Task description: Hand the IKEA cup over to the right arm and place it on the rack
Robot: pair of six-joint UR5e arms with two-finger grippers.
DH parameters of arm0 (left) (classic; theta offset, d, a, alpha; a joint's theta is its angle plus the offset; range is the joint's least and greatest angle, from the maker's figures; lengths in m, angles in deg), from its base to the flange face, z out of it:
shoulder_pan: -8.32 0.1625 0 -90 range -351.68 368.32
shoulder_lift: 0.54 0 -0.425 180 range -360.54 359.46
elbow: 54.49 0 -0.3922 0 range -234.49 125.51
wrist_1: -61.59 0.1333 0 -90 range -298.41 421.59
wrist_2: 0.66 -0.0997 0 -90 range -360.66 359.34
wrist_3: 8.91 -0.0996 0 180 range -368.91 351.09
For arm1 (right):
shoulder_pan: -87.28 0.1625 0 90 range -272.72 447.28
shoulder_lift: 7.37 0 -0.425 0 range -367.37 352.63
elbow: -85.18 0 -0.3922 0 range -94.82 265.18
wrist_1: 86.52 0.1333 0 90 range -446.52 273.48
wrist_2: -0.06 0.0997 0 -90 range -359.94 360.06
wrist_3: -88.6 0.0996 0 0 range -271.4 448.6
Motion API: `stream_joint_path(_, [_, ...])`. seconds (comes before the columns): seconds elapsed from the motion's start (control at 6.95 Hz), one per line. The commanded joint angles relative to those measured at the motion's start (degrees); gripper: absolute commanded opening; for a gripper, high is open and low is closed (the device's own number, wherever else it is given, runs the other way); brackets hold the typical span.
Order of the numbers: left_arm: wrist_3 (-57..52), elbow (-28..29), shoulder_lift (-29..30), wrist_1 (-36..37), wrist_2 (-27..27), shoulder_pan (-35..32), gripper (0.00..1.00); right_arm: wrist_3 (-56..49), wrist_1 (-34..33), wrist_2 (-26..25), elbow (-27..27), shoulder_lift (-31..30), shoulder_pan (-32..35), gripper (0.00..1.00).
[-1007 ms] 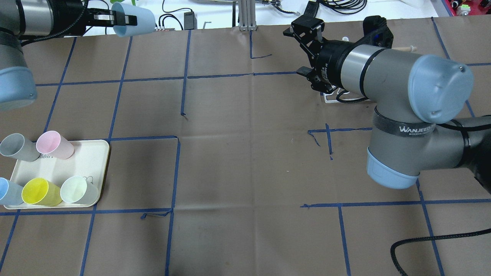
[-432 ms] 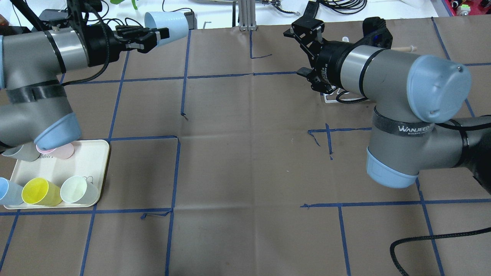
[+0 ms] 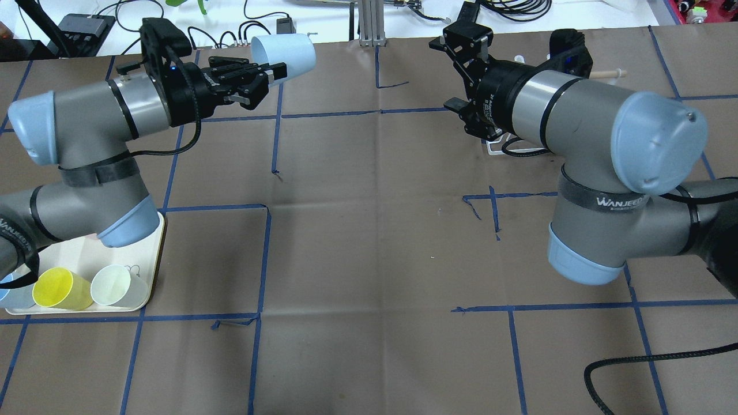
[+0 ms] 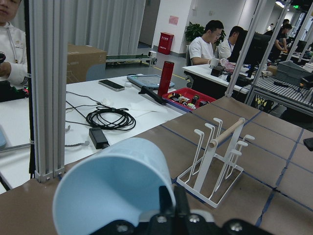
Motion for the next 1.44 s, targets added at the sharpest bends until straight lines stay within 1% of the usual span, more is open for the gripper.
stream_joint_path(0.0, [20.42,-0.53,3.75,20.99,-0.58,-1.42,0.03,0.70,-3.22,-0.08,0.35,2.33,0.51,1.00])
stream_joint_path(0.14, [20.58,-0.53,3.66,21.14,-0.59,-2.12,0.04,0.79,-3.04,-0.43,0.43,2.42,0.60,1.00])
stream_joint_path(0.43, [20.58,-0.97,3.66,21.32,-0.67,-5.28,0.05,0.70,-3.04,0.09,-0.53,3.38,3.05,1.00])
stream_joint_path(0.72, [20.58,-3.60,2.52,21.50,-0.76,-7.31,0.06,0.79,-2.69,0.09,-4.55,7.58,6.39,0.99])
stream_joint_path(0.86, [20.49,-3.87,2.43,21.50,-0.76,-7.75,0.06,1.22,-2.95,0.01,-6.23,9.87,7.62,0.99])
stream_joint_path(1.29, [20.58,-3.87,2.43,21.50,-0.76,-7.75,0.07,2.19,-2.96,-0.61,-6.51,10.24,8.43,0.99])
